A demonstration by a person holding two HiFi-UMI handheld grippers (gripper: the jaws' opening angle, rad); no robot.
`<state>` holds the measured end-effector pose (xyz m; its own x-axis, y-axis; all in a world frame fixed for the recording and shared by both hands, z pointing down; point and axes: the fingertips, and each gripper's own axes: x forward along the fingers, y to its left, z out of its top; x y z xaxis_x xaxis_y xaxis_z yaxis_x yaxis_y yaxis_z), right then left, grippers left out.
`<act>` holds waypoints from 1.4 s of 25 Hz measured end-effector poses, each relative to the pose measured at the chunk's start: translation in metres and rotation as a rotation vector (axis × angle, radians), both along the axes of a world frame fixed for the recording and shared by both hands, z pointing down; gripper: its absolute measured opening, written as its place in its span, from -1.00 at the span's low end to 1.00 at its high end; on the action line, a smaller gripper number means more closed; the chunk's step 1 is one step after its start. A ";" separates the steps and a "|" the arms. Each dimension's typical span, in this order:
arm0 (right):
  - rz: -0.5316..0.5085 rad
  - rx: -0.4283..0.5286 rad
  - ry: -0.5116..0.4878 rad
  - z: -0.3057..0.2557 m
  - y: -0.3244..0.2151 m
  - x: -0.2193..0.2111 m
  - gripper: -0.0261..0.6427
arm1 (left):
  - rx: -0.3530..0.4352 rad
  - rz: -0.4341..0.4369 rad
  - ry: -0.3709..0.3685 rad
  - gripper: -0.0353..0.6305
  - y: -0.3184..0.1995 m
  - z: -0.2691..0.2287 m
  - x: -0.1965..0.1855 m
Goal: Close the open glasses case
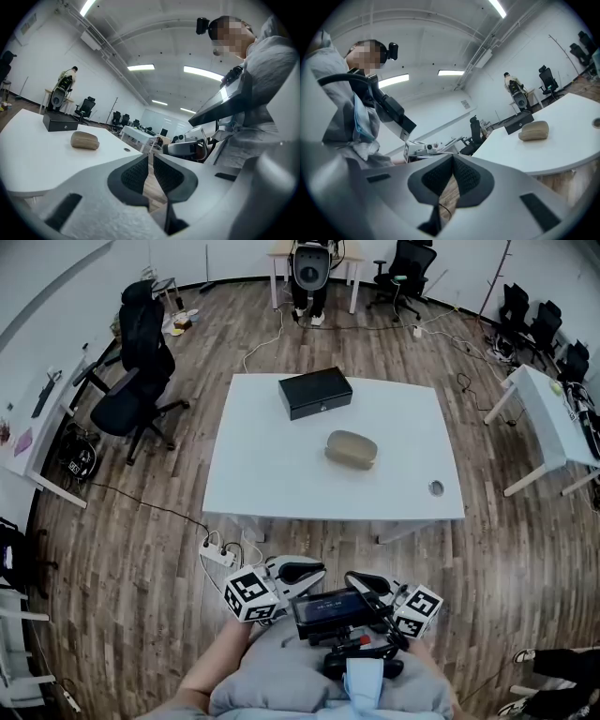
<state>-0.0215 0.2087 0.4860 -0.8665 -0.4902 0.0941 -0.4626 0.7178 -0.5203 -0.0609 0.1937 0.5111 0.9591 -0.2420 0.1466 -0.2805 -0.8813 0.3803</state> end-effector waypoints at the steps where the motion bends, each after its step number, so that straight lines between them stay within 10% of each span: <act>1: -0.001 -0.006 -0.016 -0.001 0.000 0.000 -0.83 | -0.002 0.001 0.000 -0.76 0.000 0.000 0.000; 35: 0.105 -0.157 -0.063 0.028 -0.025 0.018 -0.83 | -0.092 0.033 -0.011 -0.76 -0.010 0.028 0.004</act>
<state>-0.0034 0.1832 0.5144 -0.8179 -0.5619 0.1234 -0.4936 0.5753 -0.6522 -0.0571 0.1834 0.5395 0.9646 -0.1958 0.1768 -0.2566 -0.8517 0.4569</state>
